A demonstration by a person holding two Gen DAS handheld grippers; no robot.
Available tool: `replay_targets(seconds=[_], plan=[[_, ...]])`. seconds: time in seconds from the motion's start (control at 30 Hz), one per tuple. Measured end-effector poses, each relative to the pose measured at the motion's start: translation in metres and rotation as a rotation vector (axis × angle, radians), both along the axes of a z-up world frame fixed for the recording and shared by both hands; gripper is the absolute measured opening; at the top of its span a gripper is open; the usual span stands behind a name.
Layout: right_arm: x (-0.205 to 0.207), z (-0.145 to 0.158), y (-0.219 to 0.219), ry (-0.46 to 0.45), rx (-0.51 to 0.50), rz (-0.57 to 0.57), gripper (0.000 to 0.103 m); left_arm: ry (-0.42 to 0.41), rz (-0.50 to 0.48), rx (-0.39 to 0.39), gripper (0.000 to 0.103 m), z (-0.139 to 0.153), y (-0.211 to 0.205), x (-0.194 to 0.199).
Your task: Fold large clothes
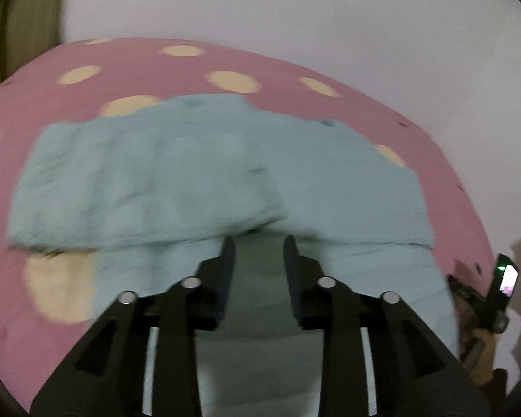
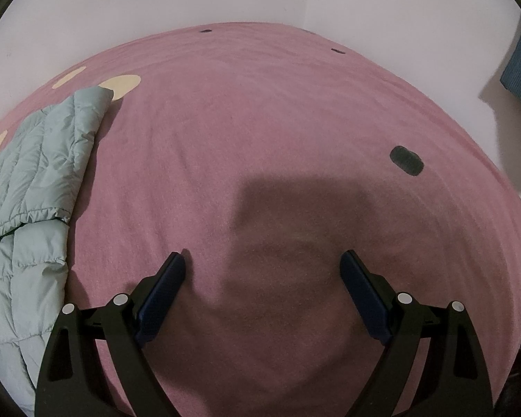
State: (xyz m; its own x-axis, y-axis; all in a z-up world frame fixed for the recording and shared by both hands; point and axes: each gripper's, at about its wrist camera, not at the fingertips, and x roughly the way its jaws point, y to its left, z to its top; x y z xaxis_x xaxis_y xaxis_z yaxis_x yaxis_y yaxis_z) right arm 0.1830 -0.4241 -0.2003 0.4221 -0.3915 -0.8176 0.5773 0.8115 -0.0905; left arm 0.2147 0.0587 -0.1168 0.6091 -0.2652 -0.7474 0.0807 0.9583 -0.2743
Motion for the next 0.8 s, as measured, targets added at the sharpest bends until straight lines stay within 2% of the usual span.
replay_targets(seconds=[0.17,0.27,0.37,0.5,0.57,0.63,0.8], plan=[[0.002,0.002,0.002,0.007,-0.025,0.004,0.090,0.023,0.167,0.049,0.033,-0.008,0.074,-0.022],[0.006,0.006,0.006,0.022,-0.072,0.018,0.089,0.039,0.270,0.107,0.035,-0.014,0.115,-0.031],[0.009,0.024,0.017,0.014,-0.129,0.032,0.089,0.042,0.344,0.170,0.044,-0.018,0.144,-0.037],[0.014,0.057,0.046,-0.064,-0.123,0.083,0.089,0.051,0.427,0.220,0.047,-0.026,0.179,-0.037],[0.021,0.074,0.072,-0.108,-0.089,0.147,0.089,0.060,0.455,0.246,0.052,-0.031,0.189,-0.036],[0.031,0.083,0.099,-0.132,-0.046,0.222,0.089,0.077,0.483,0.275,0.053,-0.038,0.199,-0.032],[0.068,0.087,0.185,-0.140,0.040,0.438,0.087,0.111,0.531,0.321,0.058,-0.051,0.214,-0.028]])
